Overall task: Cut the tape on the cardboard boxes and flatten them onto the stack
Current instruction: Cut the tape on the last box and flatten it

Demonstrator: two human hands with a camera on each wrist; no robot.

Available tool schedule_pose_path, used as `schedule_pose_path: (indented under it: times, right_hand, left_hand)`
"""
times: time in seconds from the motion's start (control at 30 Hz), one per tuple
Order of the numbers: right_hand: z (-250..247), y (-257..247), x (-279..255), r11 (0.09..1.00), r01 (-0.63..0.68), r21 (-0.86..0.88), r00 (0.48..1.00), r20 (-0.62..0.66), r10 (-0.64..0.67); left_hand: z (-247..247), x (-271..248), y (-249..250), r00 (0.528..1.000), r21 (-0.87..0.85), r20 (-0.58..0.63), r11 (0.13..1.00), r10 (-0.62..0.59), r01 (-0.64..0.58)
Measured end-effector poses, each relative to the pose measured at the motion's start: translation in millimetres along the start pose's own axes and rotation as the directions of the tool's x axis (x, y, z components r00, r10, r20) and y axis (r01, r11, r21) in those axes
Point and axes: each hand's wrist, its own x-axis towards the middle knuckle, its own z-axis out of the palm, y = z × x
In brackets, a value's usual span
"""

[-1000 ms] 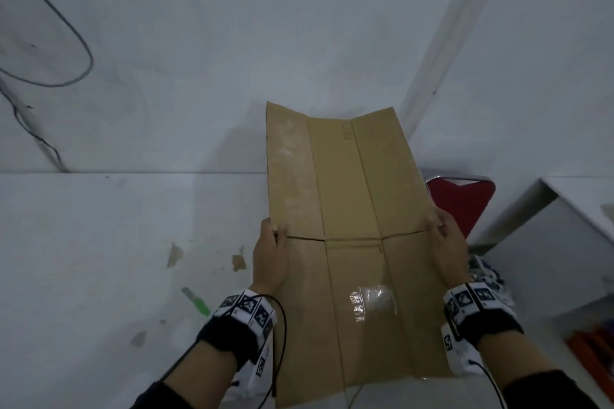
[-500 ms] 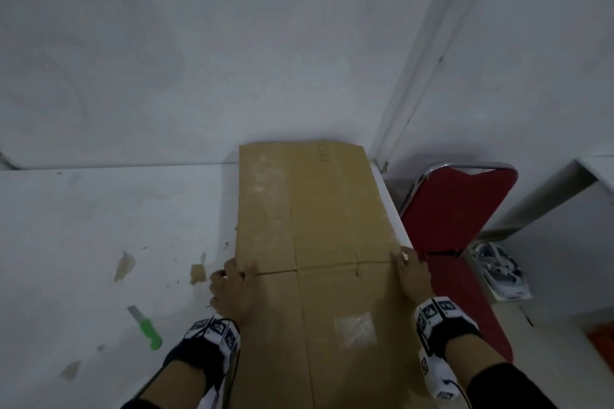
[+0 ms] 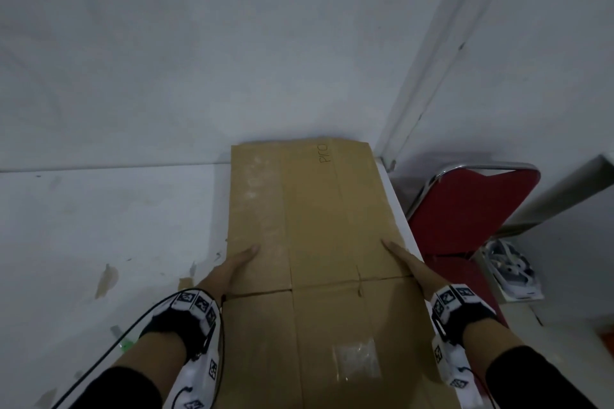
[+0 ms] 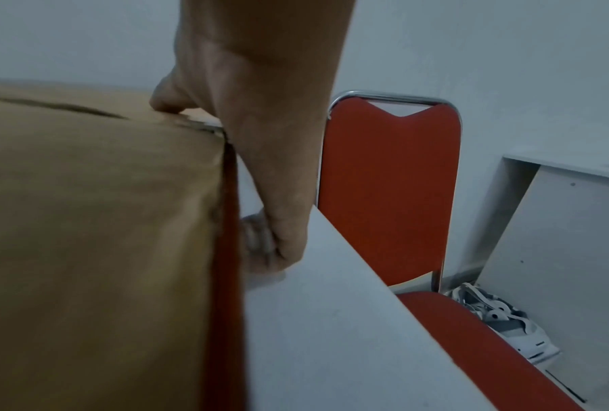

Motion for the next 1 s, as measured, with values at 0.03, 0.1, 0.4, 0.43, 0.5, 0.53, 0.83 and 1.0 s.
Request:
schedule_pose_path:
  times: [0.03, 0.1, 0.4, 0.43, 0.5, 0.53, 0.83, 1.0]
  right_hand:
    - [1.0, -0.6, -0.1, 1.0, -0.008, 0.002, 1.0, 0.001, 0.008]
    - [4.6, -2.5, -5.5, 1.0, -0.019, 0.015, 1.0, 0.009, 0.019]
    - [20.3, 48.7, -37.5, 0.989, 0.134, 0.057, 0.99, 0.031, -0.136]
    - [23.0, 52.9, -43.4, 0.984, 0.17, 0.051, 0.985, 0.004, -0.17]
    - [27.8, 54.0, -57.1, 0.969, 0.24, 0.056, 0.97, -0.036, -0.238]
    - [30.2, 49.2, -65.4, 0.958, 0.279, 0.063, 0.96, -0.051, -0.276]
    - [41.5, -73.2, -132.0, 0.732, 0.667, 0.141, 0.744, -0.079, -0.663]
    - [46.6, -142.2, -152.8, 0.624, 0.765, 0.16, 0.637, -0.051, -0.769]
  left_hand:
    - [0.0, -0.5, 1.5, 1.0, 0.0, 0.007, 1.0, -0.028, 0.028]
    - [-3.3, 2.4, 2.8, 0.999, -0.001, 0.021, 0.999, -0.05, 0.05]
    - [-9.9, -63.3, 1.7, 0.989, -0.049, 0.129, 0.996, -0.069, 0.076]
    - [-9.4, -76.7, 3.4, 0.99, -0.066, 0.133, 0.996, -0.05, 0.059]
    - [-11.4, -96.5, 5.0, 0.991, -0.092, 0.132, 0.996, -0.005, 0.017]
    - [-12.5, -105.8, 8.5, 0.992, -0.097, 0.121, 0.995, 0.027, -0.016]
    - [-31.4, -166.2, 115.5, 0.907, -0.066, 0.1, 0.913, 0.409, -0.404]
    - [-48.3, -178.3, 179.8, 0.775, -0.106, -0.016, 0.77, 0.632, -0.629]
